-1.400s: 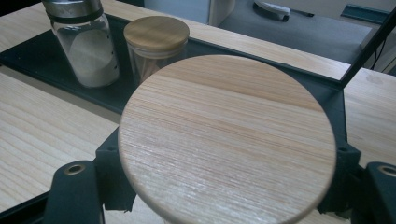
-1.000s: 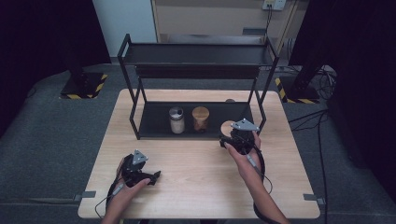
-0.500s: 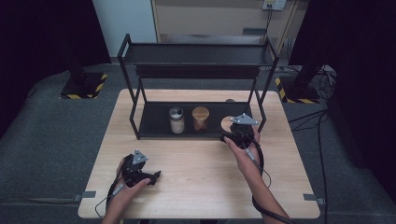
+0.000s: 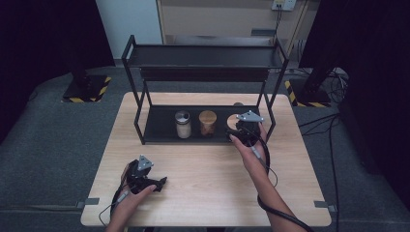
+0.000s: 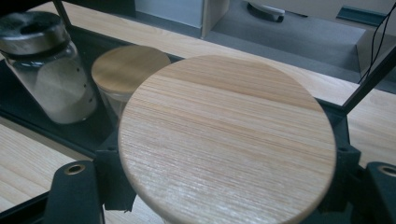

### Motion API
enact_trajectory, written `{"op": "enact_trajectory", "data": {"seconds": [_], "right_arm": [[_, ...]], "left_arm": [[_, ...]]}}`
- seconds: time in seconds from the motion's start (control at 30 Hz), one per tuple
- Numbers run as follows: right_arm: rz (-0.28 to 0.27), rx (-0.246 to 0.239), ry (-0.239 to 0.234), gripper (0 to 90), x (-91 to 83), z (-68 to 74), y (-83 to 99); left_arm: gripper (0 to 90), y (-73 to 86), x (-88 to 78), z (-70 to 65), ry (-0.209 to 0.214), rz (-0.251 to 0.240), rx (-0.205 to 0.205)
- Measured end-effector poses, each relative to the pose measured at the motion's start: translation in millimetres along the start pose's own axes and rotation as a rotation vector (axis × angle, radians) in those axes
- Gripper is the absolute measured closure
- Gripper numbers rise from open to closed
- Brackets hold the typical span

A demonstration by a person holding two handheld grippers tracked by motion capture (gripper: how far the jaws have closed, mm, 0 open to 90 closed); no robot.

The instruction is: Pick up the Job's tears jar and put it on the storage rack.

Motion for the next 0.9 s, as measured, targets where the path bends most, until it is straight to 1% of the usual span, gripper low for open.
{"op": "enact_trajectory", "data": {"seconds": [0.17, 0.33, 0.57, 0.9], "right_arm": [[0.015, 0.038, 0.008, 26.1, 9.4, -2.7, 6.4], [0.013, 0.059, 0.016, 26.1, 13.9, -6.5, 5.1], [0.013, 0.048, 0.026, 26.1, 15.5, -7.1, -0.9], [0.021, 0.039, 0.036, 26.1, 24.2, -5.8, -9.5]], "left_arm": [[0.0, 0.0, 0.0, 0.0, 0.000, 0.000, 0.000], [0.0, 0.0, -0.1, -0.2, -0.001, 0.000, 0.000], [0.0, 0.3, 0.1, -0.6, -0.002, -0.002, -0.002], [0.0, 0.1, 0.0, -0.3, -0.001, 0.000, -0.001]]}}
Point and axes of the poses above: each handheld gripper's, and its own axes: x roughly forward along the jaws, y roughly out of its underside, z roughly to its left, the point moved 2 cm from there along x, roughly forward along the jaws, and after that the axes turned 7 degrees about z, right-handed, at the moved point
